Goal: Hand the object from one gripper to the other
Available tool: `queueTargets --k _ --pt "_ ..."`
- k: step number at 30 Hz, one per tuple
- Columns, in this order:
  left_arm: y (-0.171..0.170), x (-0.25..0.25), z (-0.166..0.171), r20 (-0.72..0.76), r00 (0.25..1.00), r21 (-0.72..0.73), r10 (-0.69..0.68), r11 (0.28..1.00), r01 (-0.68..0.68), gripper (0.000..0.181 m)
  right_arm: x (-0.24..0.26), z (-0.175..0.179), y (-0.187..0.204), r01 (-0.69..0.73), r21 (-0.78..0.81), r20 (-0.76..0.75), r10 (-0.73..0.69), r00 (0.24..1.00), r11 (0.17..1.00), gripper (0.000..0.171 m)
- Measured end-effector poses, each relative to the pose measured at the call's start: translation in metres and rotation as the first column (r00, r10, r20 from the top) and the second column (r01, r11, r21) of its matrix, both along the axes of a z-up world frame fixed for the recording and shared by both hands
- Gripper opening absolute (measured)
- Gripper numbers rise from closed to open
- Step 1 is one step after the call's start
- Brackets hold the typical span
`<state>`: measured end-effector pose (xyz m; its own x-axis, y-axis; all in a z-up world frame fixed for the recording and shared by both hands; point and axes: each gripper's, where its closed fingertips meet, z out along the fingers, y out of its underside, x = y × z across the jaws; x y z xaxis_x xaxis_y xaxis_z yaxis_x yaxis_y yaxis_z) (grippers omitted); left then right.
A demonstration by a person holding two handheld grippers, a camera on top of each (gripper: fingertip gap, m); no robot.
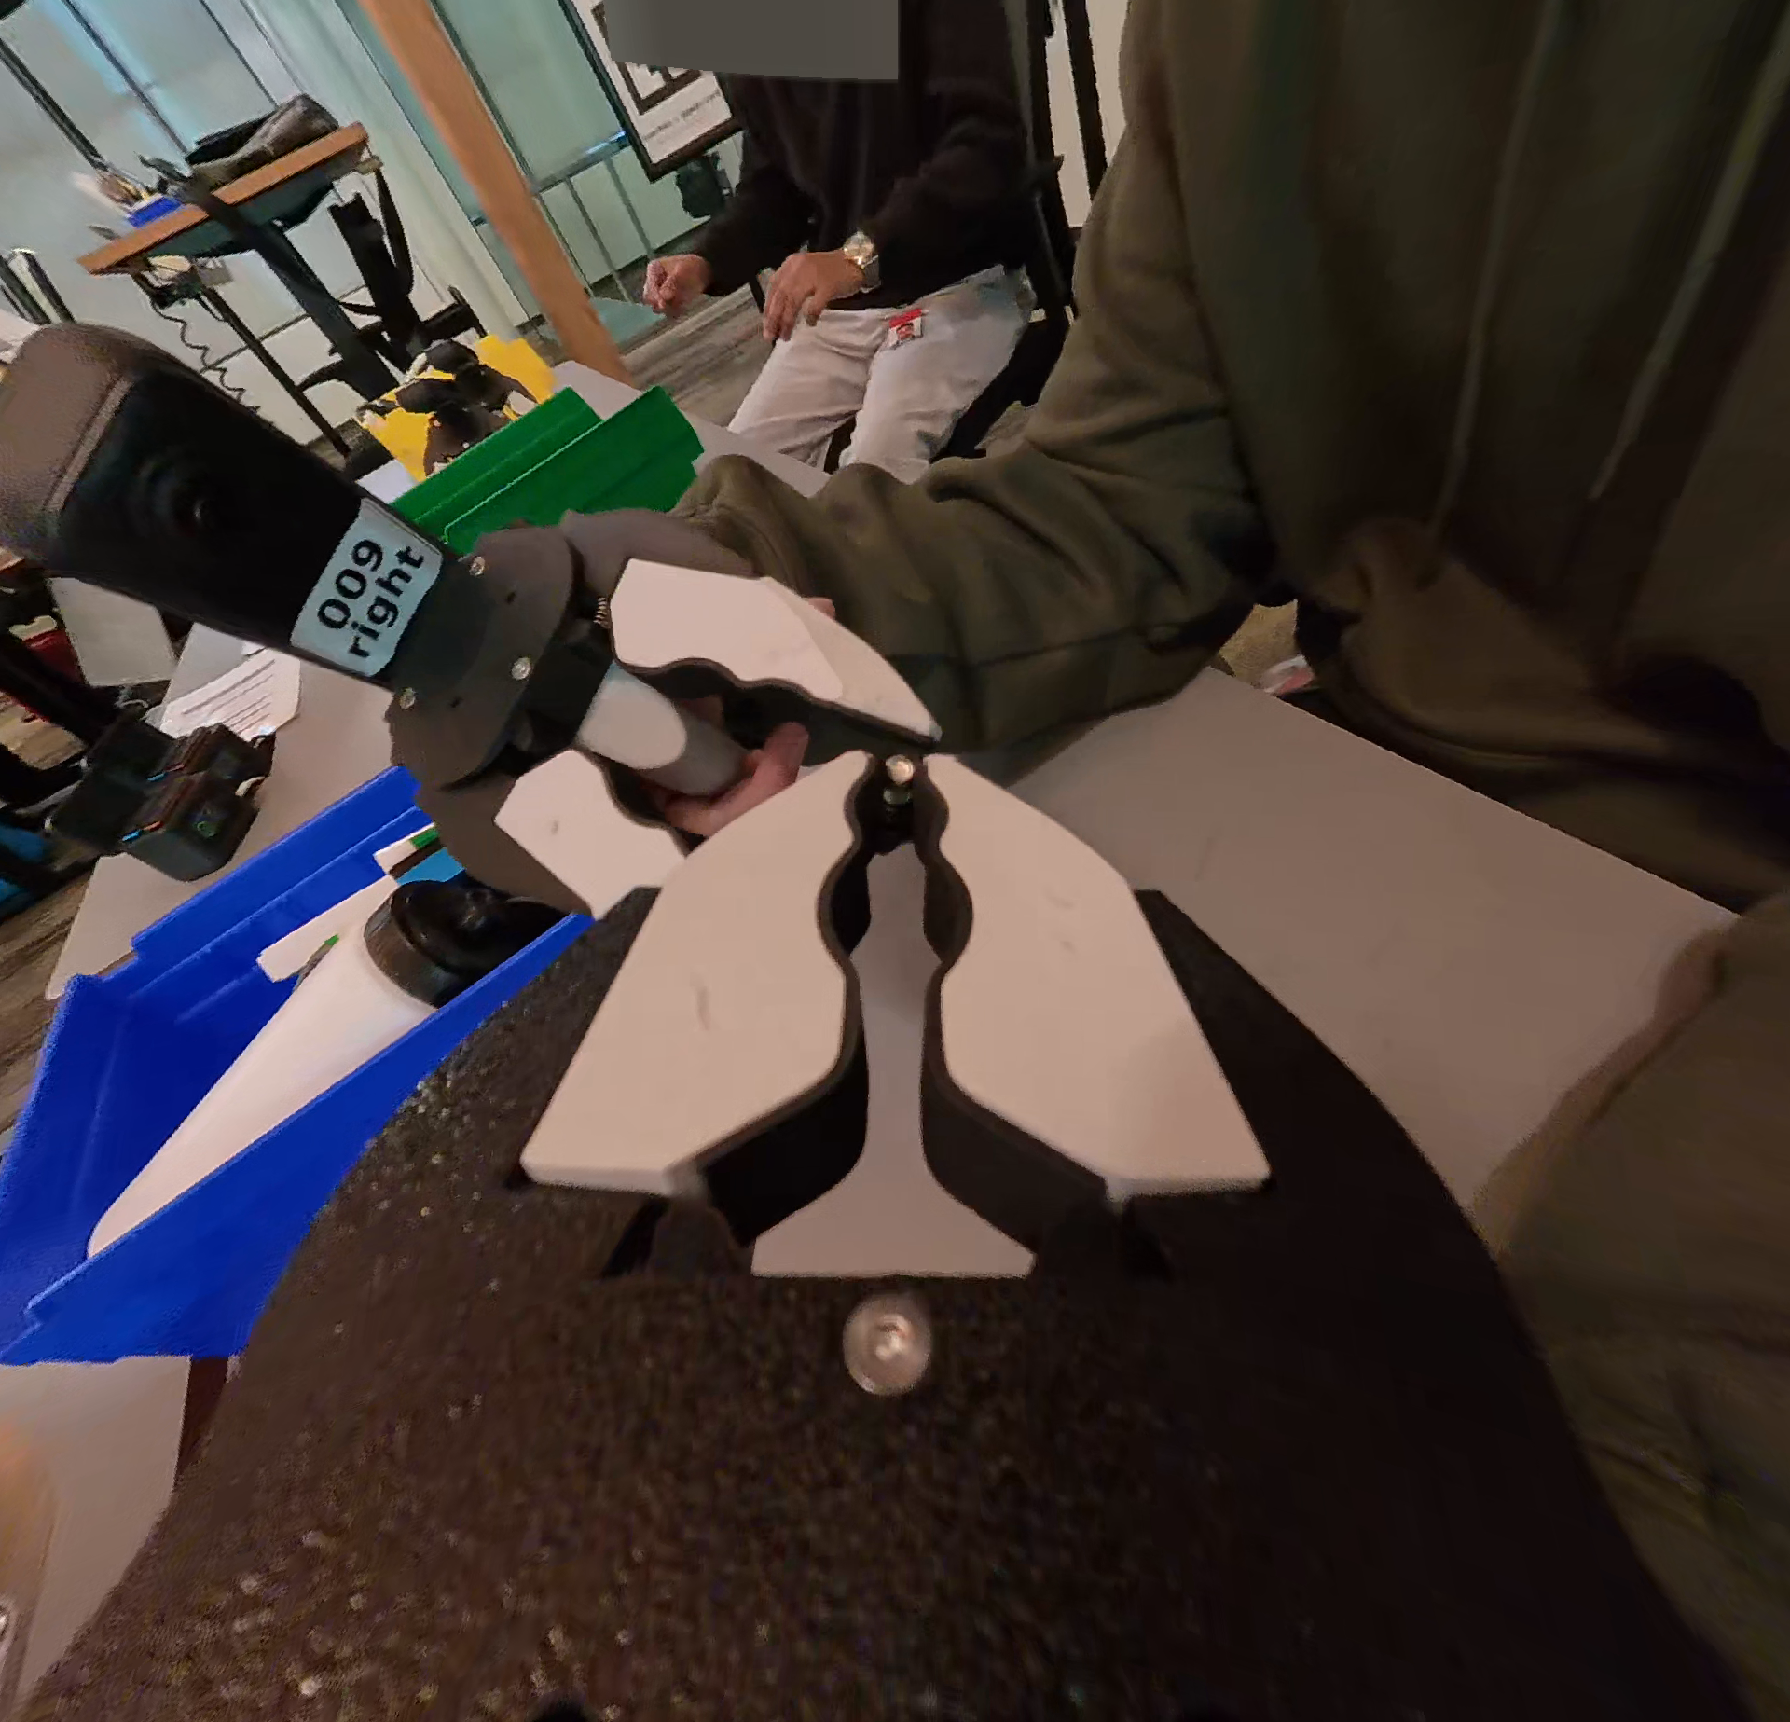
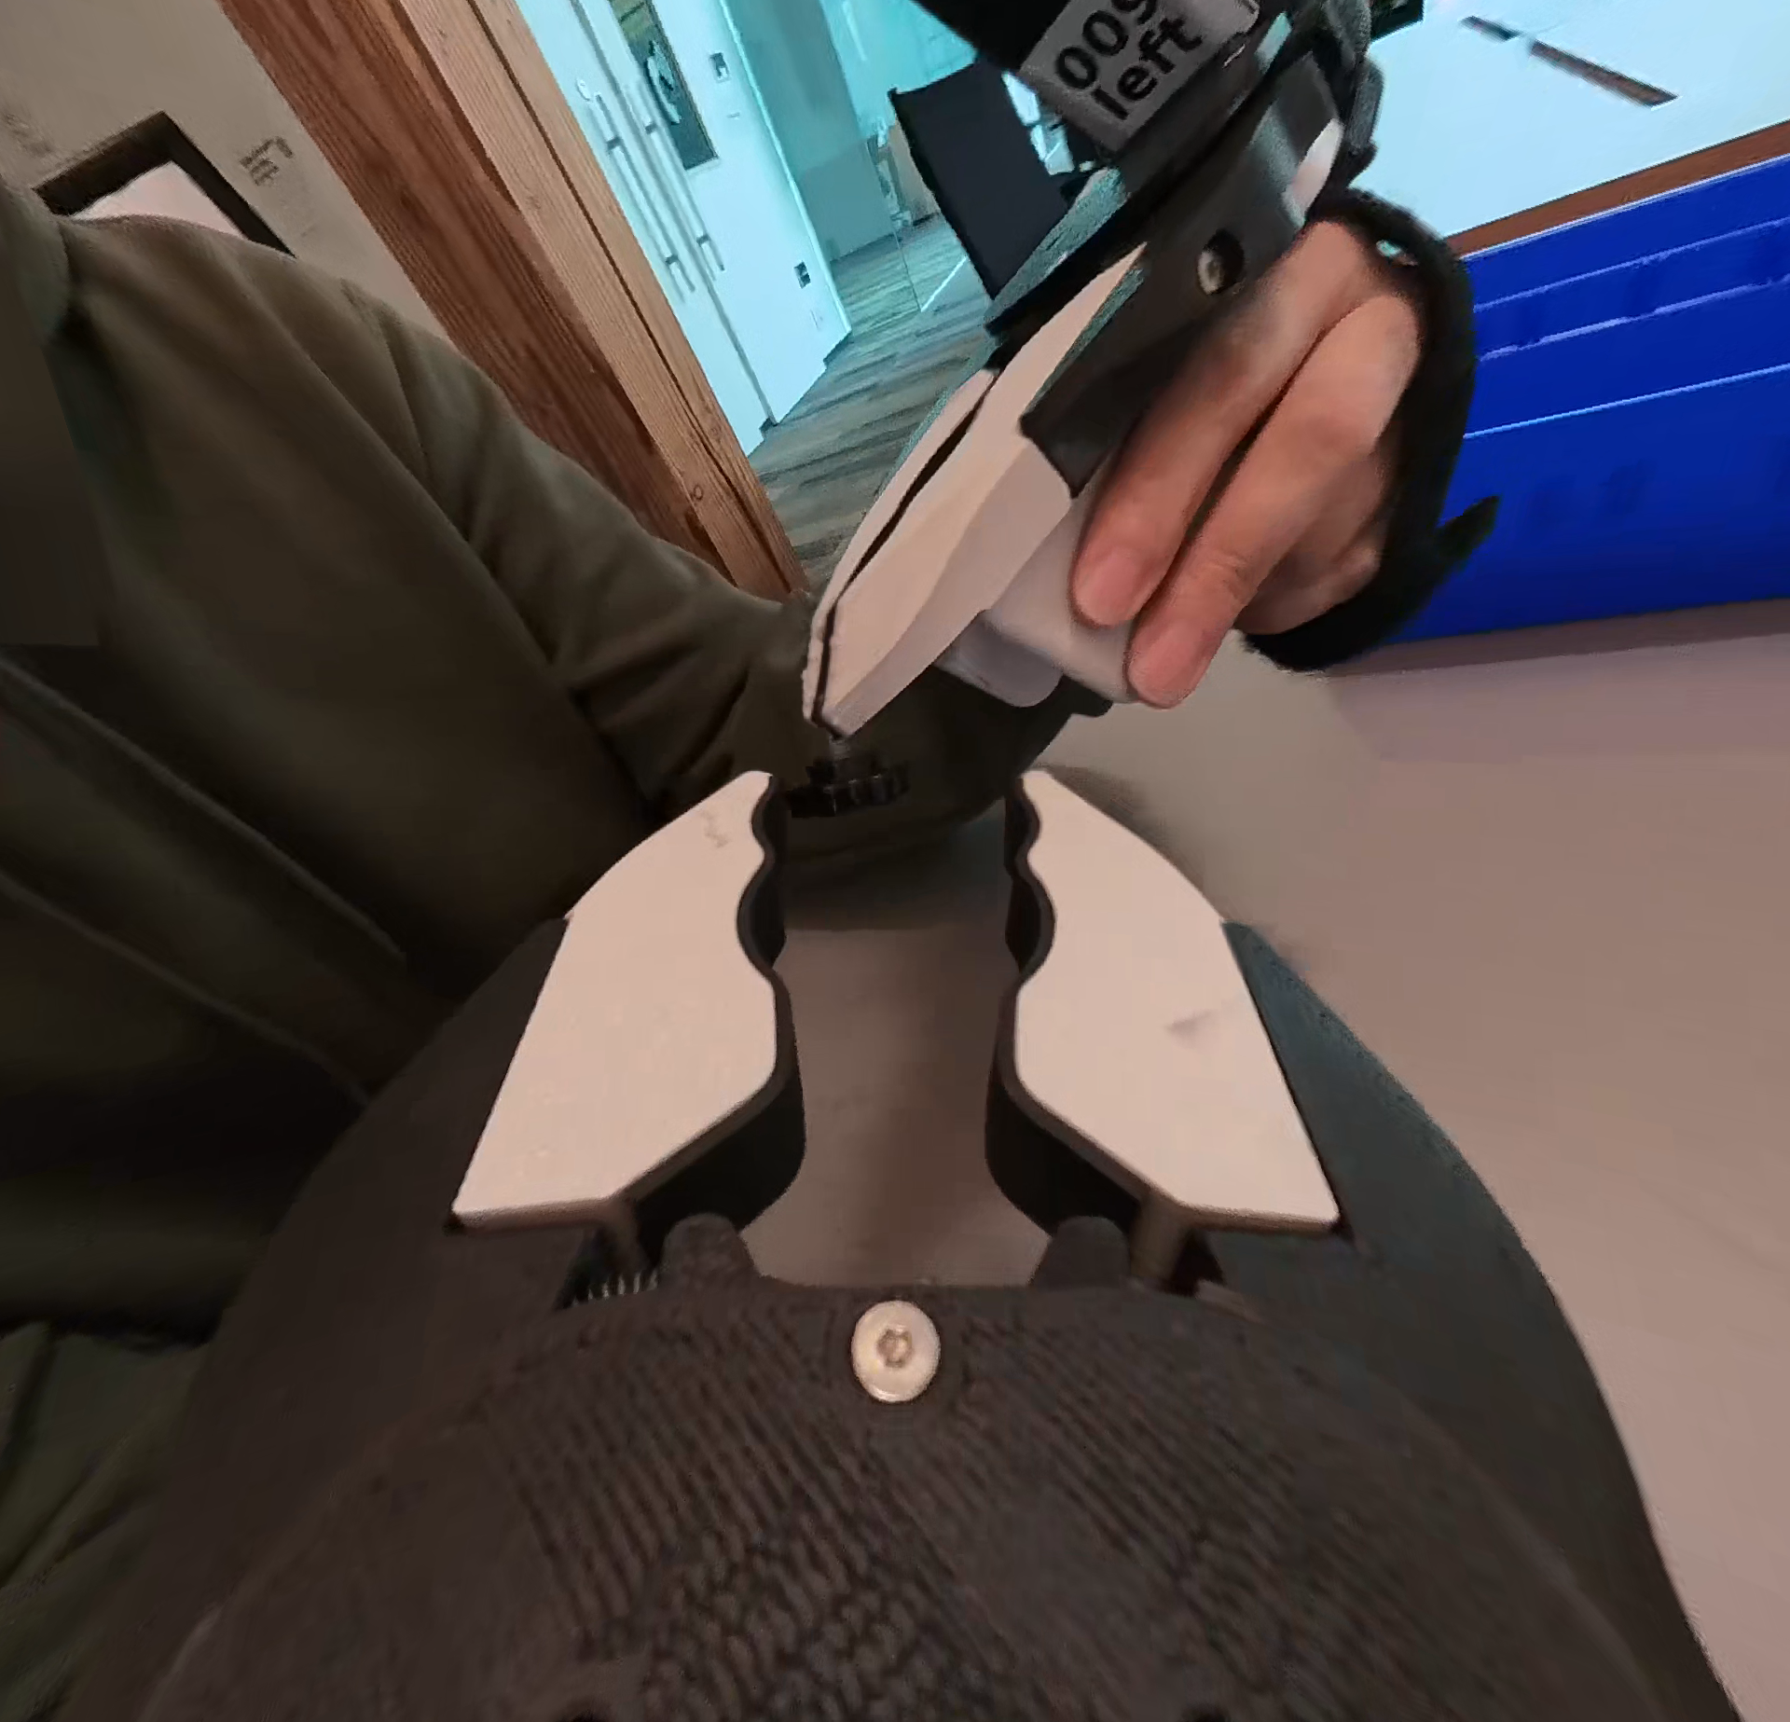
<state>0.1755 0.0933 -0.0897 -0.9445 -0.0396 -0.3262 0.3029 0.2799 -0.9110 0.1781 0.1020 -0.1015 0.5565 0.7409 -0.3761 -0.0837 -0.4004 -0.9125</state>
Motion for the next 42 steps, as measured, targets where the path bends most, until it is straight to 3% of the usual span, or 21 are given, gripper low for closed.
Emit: queueTargets --k 3,7,9,11,13,14,18,21,26,42 --pt "0.0 0.0 -0.004 0.002 1.0 0.024 0.003 1.0 -0.003 0.005 -0.006 -0.001 -0.006 -0.049 0.007 0.012 0.049 0.999 0.999 0.026" --pt "0.002 0.002 -0.004 0.008 1.0 0.022 0.012 1.0 -0.013 0.005 -0.005 -0.002 -0.004 -0.048 0.045 0.07 0.044 0.997 0.998 0.024" --pt "0.005 0.009 -0.001 0.022 0.998 0.011 0.06 0.998 -0.06 0.005 0.003 0.0 0.002 0.002 0.104 0.122 -0.015 0.992 0.995 0.024" --pt "0.015 0.029 0.008 0.036 0.979 -0.042 0.202 0.979 -0.2 0.007 0.023 0.008 0.014 0.135 0.199 0.174 -0.171 0.97 0.971 0.024" --pt "0.027 0.051 0.025 0.009 0.931 -0.15 0.364 0.921 -0.359 0.019 0.057 0.01 0.03 0.33 0.276 0.26 -0.4 0.879 0.903 0.024" --pt "0.034 0.06 0.034 -0.032 0.903 -0.197 0.428 0.883 -0.426 0.02 0.078 0.011 0.037 0.429 0.331 0.321 -0.527 0.787 0.841 0.024" --pt "0.057 0.096 0.043 -0.256 0.725 -0.213 0.64 0.694 -0.688 0.012 0.122 0.03 0.046 0.564 0.561 0.402 -0.794 0.455 0.607 0.024" --pt "0.058 0.111 0.035 -0.438 0.599 -0.15 0.67 0.603 -0.784 0.014 0.123 0.046 0.048 0.514 0.692 0.38 -0.861 0.337 0.507 0.024" --pt "0.052 0.121 0.036 -0.521 0.54 -0.157 0.661 0.548 -0.822 0.013 0.128 0.05 0.047 0.417 0.784 0.437 -0.885 0.157 0.461 0.024" --pt "0.051 0.121 0.03 -0.591 0.535 -0.146 0.604 0.572 -0.807 0.005 0.125 0.044 0.049 0.237 0.827 0.529 -0.848 -0.026 0.509 0.024"
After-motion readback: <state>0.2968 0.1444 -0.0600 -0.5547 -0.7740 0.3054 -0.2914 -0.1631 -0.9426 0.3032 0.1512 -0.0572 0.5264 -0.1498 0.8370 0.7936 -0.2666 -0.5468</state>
